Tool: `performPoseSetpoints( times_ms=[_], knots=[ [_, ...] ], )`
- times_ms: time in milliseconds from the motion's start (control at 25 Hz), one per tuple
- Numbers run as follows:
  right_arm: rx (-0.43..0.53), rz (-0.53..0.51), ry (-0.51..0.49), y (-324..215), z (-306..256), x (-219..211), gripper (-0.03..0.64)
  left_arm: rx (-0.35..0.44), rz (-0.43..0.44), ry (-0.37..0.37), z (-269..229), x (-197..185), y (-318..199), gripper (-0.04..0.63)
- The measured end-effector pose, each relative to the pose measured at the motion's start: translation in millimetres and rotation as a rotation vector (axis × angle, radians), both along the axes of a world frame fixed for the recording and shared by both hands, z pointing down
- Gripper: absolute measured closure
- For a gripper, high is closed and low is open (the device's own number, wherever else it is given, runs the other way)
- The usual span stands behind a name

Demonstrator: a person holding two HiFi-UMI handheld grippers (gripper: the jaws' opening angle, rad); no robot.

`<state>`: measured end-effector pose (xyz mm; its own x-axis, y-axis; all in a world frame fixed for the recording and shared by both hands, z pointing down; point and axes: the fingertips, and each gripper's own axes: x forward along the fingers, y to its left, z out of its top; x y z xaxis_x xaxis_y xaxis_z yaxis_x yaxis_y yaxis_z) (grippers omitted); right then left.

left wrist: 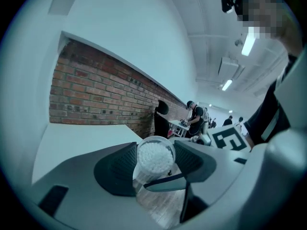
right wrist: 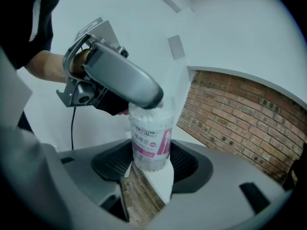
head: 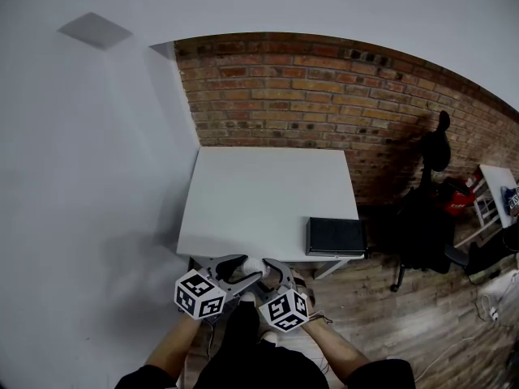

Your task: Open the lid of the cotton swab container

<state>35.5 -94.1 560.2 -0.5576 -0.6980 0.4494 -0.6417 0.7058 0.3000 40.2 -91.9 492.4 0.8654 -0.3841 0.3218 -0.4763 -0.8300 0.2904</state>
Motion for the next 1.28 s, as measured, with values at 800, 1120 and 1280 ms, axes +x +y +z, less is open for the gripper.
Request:
performPoseSetpoints(
  times_ms=[800, 1120, 1280],
  knots=[
    [-0.008, -0.022, -0.115, -2, -15, -9, 0.364, -0.005, 0.019, 0.192, -27, -16, 1, 0.336],
    [-0.023, -0.018, -0.138, -1, -18, -7, 0.364, 0.009, 0.021, 0.202, -31, -20, 4, 0.336],
    [-0.025, -0.009, -0.142, 0, -16, -4, 0.364, 0.013, 0.018, 0.2, -31, -21, 5, 0.336]
  ],
)
